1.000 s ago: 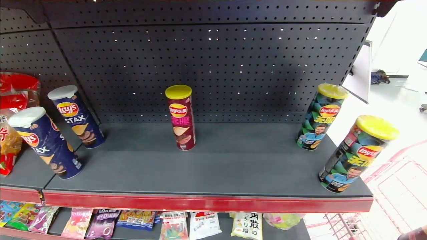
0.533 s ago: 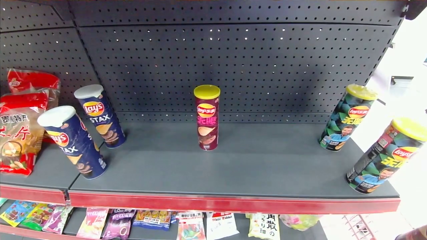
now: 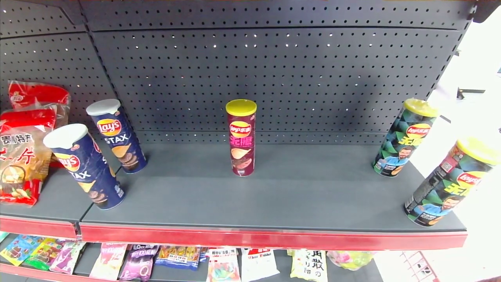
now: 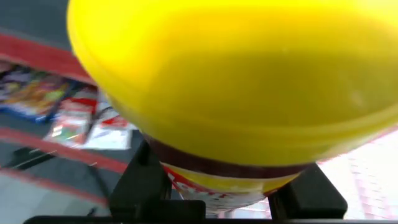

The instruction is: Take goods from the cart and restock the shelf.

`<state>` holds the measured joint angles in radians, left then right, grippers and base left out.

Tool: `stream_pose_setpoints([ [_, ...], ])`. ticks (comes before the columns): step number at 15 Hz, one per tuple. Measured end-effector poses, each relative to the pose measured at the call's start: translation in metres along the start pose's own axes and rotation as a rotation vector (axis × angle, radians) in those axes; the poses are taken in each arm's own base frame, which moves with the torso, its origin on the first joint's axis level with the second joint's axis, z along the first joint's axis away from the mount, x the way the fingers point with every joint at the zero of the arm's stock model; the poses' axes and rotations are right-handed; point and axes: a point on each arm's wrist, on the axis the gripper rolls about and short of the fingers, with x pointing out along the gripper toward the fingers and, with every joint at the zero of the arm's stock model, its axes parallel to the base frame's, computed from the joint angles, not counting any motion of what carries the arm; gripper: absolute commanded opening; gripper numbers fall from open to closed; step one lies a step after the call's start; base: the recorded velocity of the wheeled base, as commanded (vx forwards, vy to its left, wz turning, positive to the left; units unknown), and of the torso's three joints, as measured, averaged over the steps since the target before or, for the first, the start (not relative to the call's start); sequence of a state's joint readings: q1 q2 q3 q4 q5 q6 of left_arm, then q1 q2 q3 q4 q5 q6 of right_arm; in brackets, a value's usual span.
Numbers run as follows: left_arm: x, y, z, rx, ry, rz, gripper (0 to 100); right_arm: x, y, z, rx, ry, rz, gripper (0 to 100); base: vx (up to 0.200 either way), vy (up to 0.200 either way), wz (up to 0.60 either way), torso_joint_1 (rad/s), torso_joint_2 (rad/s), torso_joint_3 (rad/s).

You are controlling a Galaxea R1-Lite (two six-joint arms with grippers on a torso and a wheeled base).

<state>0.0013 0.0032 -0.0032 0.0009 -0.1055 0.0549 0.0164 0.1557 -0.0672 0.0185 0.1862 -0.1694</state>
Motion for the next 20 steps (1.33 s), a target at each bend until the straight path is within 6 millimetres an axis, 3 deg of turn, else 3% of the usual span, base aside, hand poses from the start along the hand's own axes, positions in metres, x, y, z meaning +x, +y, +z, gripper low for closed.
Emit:
stream_pose_setpoints([
  [3,-0.004,0.0,0.027,-0.041,-0.064,-0.038,100,-0.003,0.003,-0.007,0.012,-0.019,0.071,0,0.0,0.0,0.0,0.0,0.0,0.0],
  [5,-0.001,0.003,0.069,-0.072,-0.08,-0.09,100,-0.004,0.003,-0.009,0.015,-0.03,0.073,0,0.0,0.0,0.0,0.0,0.0,0.0],
  [7,0.022,0.005,0.108,-0.055,-0.024,-0.213,100,-0.004,0.003,-0.009,0.014,-0.038,0.073,0,0.0,0.0,0.0,0.0,0.0,0.0],
  [9,0.064,0.004,0.135,-0.044,0.034,-0.366,100,-0.005,0.003,-0.01,0.014,-0.043,0.072,0,0.0,0.0,0.0,0.0,0.0,0.0],
  [11,0.115,0.002,0.148,-0.032,0.062,-0.509,100,-0.006,0.004,-0.01,0.012,-0.051,0.068,0,0.0,0.0,0.0,0.0,0.0,0.0],
  [15,0.222,-0.01,0.143,0.0,0.088,-0.737,100,-0.007,0.004,-0.01,0.01,-0.063,0.058,0,0.0,0.0,0.0,0.0,0.0,0.0],
  [18,0.285,-0.029,0.141,0.02,0.069,-0.872,100,-0.007,0.004,-0.01,0.01,-0.068,0.052,0,0.0,0.0,0.0,0.0,0.0,0.0],
  [20,0.315,-0.044,0.135,0.022,0.072,-0.942,100,-0.007,0.004,-0.01,0.009,-0.069,0.049,0,0.0,0.0,0.0,0.0,0.0,0.0],
])
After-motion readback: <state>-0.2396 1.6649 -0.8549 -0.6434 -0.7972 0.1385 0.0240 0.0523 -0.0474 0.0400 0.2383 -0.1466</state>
